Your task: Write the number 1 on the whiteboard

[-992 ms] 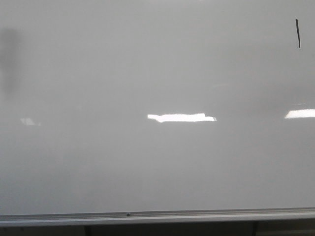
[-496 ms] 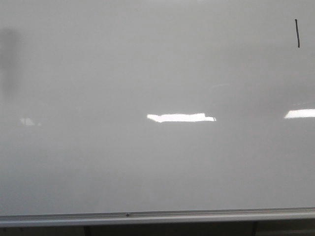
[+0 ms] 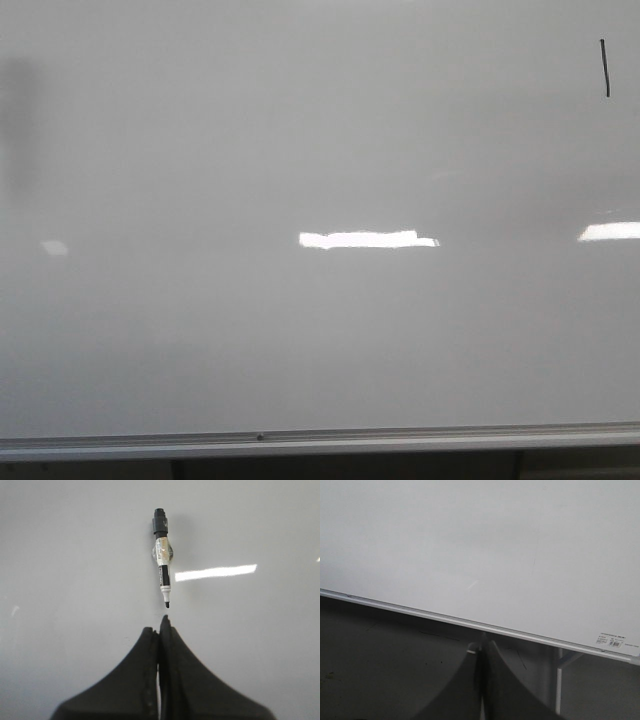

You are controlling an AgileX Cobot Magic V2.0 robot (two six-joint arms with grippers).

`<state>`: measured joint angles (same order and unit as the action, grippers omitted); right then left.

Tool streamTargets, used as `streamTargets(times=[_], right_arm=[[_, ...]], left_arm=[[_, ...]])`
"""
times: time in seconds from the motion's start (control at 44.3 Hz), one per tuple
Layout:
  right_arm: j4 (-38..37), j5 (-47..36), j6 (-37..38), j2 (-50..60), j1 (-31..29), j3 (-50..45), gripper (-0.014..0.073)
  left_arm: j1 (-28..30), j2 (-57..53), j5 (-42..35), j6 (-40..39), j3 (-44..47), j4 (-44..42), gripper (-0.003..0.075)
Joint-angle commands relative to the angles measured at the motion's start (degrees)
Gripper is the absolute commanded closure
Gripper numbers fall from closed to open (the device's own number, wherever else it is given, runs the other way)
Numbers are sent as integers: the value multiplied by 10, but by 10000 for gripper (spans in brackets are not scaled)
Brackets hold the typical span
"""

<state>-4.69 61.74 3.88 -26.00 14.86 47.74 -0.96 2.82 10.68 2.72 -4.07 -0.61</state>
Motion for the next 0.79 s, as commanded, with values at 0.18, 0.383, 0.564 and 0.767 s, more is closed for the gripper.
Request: streamTargets(times=[0.18, 0.383, 0.564, 0.767], right_arm=[[-8, -34, -1, -4, -2, 14, 663], [-8, -32, -1, -4, -2, 14, 663], [-8, -28, -1, -4, -2, 14, 663], [-8, -28, -1, -4, -2, 14, 663]], left_arm=[[15, -28, -153, 0, 57, 26, 739], [16, -42, -156, 0, 56, 26, 739], [16, -41, -156, 0, 56, 26, 739], [16, -41, -156, 0, 56, 26, 739]])
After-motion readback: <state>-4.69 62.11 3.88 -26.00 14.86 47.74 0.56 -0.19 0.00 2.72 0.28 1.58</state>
